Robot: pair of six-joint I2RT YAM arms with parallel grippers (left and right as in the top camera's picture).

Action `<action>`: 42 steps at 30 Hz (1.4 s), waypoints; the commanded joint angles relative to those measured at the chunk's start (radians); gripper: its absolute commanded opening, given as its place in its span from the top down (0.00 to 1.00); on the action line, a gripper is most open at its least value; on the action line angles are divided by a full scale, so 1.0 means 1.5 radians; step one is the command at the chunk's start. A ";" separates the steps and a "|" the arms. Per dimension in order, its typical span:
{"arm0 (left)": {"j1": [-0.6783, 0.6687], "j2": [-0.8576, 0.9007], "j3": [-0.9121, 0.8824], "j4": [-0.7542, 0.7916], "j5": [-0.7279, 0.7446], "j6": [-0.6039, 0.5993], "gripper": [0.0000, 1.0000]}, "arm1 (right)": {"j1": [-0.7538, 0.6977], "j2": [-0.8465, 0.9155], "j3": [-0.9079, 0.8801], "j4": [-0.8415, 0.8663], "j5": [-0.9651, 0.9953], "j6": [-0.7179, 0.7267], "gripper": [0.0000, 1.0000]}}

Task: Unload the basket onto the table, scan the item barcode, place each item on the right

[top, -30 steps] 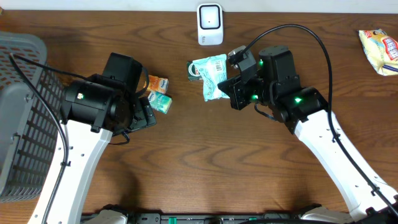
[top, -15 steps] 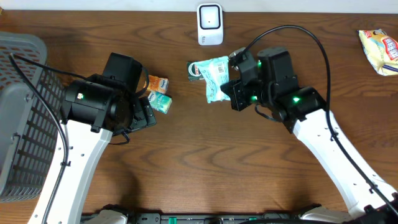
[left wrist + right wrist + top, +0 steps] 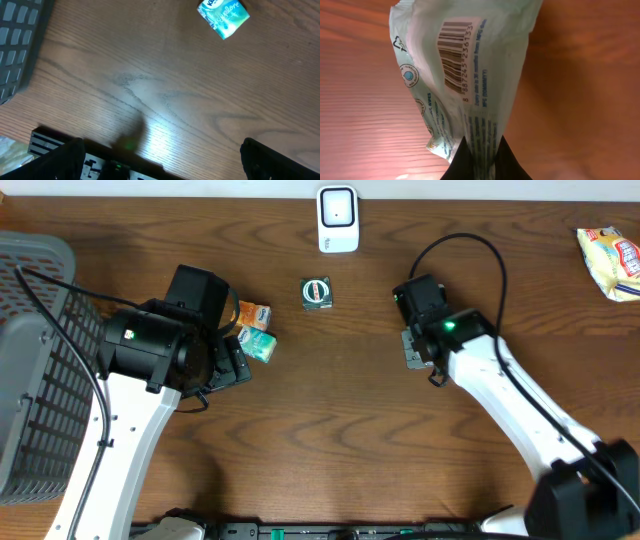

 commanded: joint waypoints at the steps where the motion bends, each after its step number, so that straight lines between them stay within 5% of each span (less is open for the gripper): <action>1: 0.003 -0.004 0.003 -0.002 -0.002 -0.006 0.02 | 0.003 0.057 0.007 -0.019 0.129 0.028 0.99; 10: 0.003 -0.004 0.003 -0.002 -0.002 -0.006 0.02 | 0.004 0.190 0.007 -0.067 0.179 0.035 0.99; 28: 0.003 -0.004 0.003 -0.002 -0.002 -0.006 0.02 | 0.151 0.197 0.008 -0.078 0.141 0.058 0.82; 32: 0.003 -0.004 0.003 -0.002 -0.002 -0.006 0.02 | 0.181 0.197 0.008 -0.078 0.141 0.079 0.99; 42: 0.003 -0.004 0.003 -0.002 -0.002 -0.006 0.02 | 0.190 0.197 0.027 -0.109 0.197 0.089 0.99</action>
